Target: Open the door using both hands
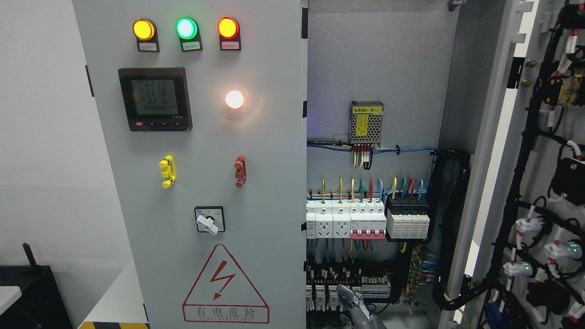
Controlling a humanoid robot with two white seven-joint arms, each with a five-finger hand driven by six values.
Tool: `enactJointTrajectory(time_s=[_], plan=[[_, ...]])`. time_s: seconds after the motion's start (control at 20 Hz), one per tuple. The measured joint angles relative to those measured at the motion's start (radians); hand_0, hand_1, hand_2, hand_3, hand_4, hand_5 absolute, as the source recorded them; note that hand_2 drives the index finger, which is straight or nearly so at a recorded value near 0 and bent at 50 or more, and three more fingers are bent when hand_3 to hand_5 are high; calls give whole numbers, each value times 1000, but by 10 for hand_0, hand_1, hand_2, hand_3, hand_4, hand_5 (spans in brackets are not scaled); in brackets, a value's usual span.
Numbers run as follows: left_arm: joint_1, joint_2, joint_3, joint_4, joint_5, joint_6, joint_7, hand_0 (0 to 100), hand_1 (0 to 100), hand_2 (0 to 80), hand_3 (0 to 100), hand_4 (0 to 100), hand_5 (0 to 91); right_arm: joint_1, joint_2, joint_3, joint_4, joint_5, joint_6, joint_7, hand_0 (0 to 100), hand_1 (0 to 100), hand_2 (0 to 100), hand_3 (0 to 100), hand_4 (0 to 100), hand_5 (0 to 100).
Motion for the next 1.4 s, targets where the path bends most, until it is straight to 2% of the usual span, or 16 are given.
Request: enactJointTrajectory(time_s=[0.4, 0.9, 1.15, 1.4], plan=[[0, 0, 0, 0, 0, 0, 2, 0, 0, 0, 0, 0, 0, -104, 8, -2, 103, -29, 13, 15, 380, 0, 0, 0, 0, 0], [0, 0, 0, 0, 0, 0, -2, 0, 0, 0, 0, 0, 0, -195, 12, 0, 222, -86, 17, 18, 380, 0, 0, 0, 0, 0], [0, 0, 0, 0, 0, 0, -2, 0, 0, 0, 0, 0, 0, -229, 10, 1, 259, -112, 17, 63, 380, 0, 0, 0, 0, 0], [0, 0, 0, 0, 0, 0, -2, 0, 0, 0, 0, 0, 0, -254, 7, 2, 291, -124, 18, 79, 380, 0, 0, 0, 0, 0]])
